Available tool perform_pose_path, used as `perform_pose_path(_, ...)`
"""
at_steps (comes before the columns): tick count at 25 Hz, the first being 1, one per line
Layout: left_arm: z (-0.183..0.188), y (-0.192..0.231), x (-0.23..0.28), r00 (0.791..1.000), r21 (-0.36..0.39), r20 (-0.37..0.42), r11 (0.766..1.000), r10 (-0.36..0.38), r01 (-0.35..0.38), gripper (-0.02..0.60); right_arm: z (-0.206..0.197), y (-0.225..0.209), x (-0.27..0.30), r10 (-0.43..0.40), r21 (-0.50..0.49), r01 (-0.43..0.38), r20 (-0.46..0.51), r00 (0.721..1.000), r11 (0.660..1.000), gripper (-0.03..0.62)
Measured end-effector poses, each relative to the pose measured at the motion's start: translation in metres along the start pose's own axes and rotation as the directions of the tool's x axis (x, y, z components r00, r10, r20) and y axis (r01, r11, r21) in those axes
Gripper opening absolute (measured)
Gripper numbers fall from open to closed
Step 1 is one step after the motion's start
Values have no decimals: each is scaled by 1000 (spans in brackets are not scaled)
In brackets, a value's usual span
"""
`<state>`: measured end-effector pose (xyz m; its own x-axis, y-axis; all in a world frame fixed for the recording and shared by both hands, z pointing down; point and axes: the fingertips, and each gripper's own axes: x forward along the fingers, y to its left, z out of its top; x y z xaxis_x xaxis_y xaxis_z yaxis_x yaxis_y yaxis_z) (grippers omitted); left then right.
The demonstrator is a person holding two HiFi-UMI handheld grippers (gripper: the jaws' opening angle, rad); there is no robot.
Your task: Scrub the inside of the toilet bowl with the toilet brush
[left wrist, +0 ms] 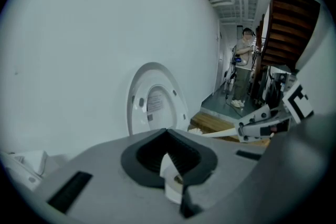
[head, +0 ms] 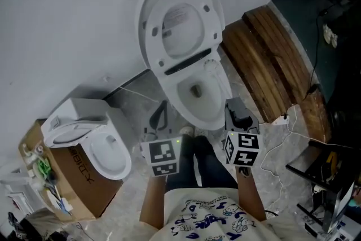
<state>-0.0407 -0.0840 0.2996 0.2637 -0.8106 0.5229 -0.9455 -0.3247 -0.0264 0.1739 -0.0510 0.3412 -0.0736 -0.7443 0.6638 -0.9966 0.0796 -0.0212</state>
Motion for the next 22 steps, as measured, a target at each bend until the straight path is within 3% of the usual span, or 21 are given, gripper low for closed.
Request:
perform_pose_path(11, -43, 3, 34, 995, -22, -99, 1000, 20, -22, 3, -41, 7, 49, 65, -82, -75, -125, 990, 994, 172)
perform_pose_path(22, -86, -1, 61, 983, -22, -181, 999, 24, -28, 2, -86, 12, 113, 107, -217, -163, -246, 963, 963, 172)
